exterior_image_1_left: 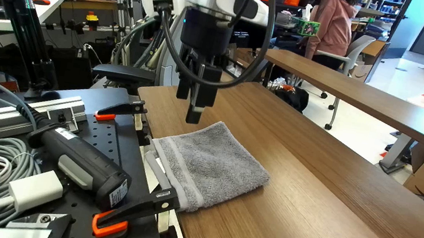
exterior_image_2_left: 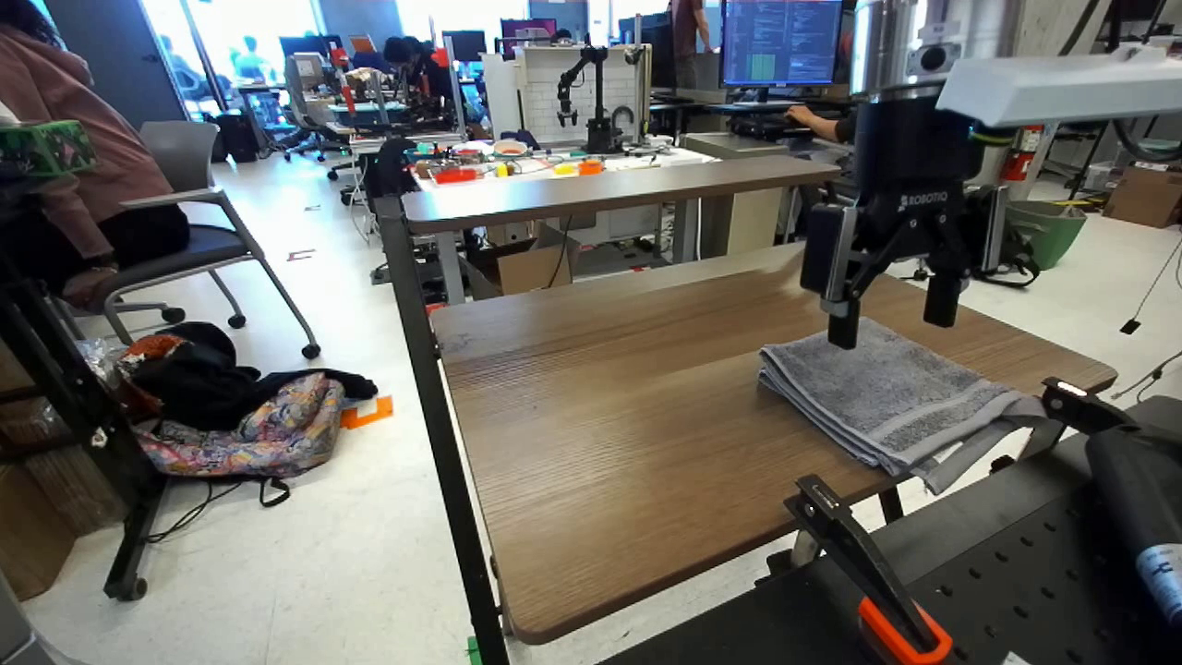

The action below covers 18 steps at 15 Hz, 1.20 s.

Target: Slide the towel backward

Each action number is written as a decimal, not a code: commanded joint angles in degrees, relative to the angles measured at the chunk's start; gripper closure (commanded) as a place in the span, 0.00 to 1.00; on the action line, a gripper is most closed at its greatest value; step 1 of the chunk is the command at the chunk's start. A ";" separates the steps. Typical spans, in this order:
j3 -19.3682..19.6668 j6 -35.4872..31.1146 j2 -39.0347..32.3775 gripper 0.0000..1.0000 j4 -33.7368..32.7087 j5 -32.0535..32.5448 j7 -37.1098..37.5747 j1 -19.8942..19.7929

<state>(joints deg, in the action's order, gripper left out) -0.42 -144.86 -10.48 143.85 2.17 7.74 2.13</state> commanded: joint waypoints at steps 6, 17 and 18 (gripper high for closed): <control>5.48 -7.26 -8.30 0.00 -2.98 1.72 0.64 -1.45; 5.23 -16.35 -17.81 0.00 -6.06 -1.71 -0.90 -3.90; 5.13 -16.78 -18.84 0.00 -7.15 -2.34 -0.91 -4.26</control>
<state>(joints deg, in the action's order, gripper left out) 5.63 -159.55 -25.63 140.10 2.10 7.85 -0.36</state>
